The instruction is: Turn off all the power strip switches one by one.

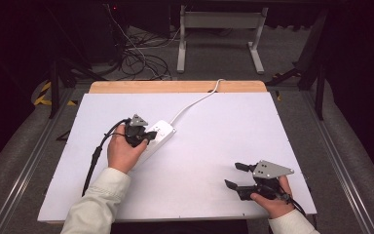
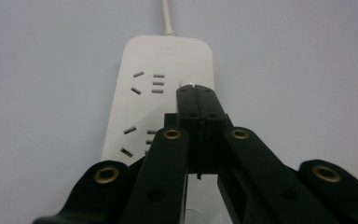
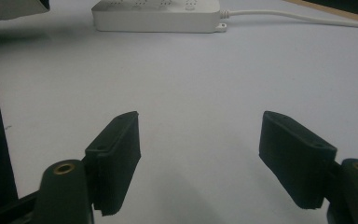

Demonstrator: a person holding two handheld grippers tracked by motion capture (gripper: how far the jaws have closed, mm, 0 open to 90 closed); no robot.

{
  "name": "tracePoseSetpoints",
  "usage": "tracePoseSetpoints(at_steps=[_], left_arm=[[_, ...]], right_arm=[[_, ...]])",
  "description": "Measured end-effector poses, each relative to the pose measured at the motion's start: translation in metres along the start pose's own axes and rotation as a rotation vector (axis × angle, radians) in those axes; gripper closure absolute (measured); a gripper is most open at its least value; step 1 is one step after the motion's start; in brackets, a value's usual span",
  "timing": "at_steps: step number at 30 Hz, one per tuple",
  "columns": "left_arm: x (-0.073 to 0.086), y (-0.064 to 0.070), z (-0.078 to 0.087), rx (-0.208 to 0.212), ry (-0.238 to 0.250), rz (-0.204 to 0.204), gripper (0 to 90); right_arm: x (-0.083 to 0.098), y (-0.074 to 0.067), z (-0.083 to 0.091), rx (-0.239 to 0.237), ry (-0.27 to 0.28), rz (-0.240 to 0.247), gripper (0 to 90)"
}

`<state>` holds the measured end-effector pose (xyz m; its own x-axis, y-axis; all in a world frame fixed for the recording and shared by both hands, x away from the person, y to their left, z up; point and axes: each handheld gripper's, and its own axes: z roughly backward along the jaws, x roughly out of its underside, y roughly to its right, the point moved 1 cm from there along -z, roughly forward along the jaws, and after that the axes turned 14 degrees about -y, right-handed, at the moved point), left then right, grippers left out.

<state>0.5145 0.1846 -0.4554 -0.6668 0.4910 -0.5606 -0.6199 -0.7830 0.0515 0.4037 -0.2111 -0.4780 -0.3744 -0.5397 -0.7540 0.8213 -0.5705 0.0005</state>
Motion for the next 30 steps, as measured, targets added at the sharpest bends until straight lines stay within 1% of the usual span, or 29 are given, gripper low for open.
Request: tracePoseSetpoints(at_steps=[1, 2, 5, 6, 7, 9, 13, 15, 19, 22, 30], left_arm=[[0.0001, 0.0001, -0.0004, 0.002, -0.013, 0.003, 90.0], [0.0001, -0.0003, -0.0009, 0.001, -0.023, -0.003, 90.0], [0.0007, -0.0005, -0.0022, 0.01, -0.035, 0.004, 90.0], [0.0007, -0.001, -0.0025, 0.005, -0.037, 0.003, 90.0], [0.0009, -0.0005, -0.0033, 0.015, -0.044, 0.007, 90.0], [0.0009, -0.0002, -0.0042, 0.02, -0.055, 0.006, 90.0], [0.0013, -0.0007, -0.0066, 0.016, -0.075, 0.014, 90.0], [0.0013, -0.0011, -0.0068, 0.022, -0.074, 0.024, 90.0], [0.0014, -0.0008, -0.0079, 0.024, -0.08, 0.024, 90.0], [0.0014, -0.0008, -0.0089, 0.013, -0.088, 0.021, 90.0], [0.0019, 0.0006, -0.0103, 0.007, -0.079, 0.018, 90.0]], right_arm=[[0.0, 0.0, 0.0, 0.0, 0.0, 0.0, 29.5], [0.0, 0.0, 0.0001, 0.001, 0.0, 0.0, 29.5], [0.0001, 0.0002, 0.0006, 0.002, 0.001, -0.003, 29.5], [0.0002, 0.0006, 0.0006, 0.003, 0.002, -0.003, 29.5], [0.0003, 0.0006, 0.0003, 0.002, 0.001, -0.002, 29.5], [0.0002, 0.0004, 0.0003, 0.001, 0.001, -0.003, 29.5], [0.0002, 0.0006, 0.0005, 0.004, 0.0, -0.003, 29.5], [0.0002, 0.0007, 0.0006, 0.004, 0.0, -0.003, 29.5], [0.0005, 0.0013, 0.0006, 0.003, 0.001, -0.005, 29.5], [0.0005, 0.001, 0.0005, 0.003, 0.001, -0.005, 29.5], [0.0006, 0.0011, 0.0008, 0.004, 0.002, -0.006, 29.5]])
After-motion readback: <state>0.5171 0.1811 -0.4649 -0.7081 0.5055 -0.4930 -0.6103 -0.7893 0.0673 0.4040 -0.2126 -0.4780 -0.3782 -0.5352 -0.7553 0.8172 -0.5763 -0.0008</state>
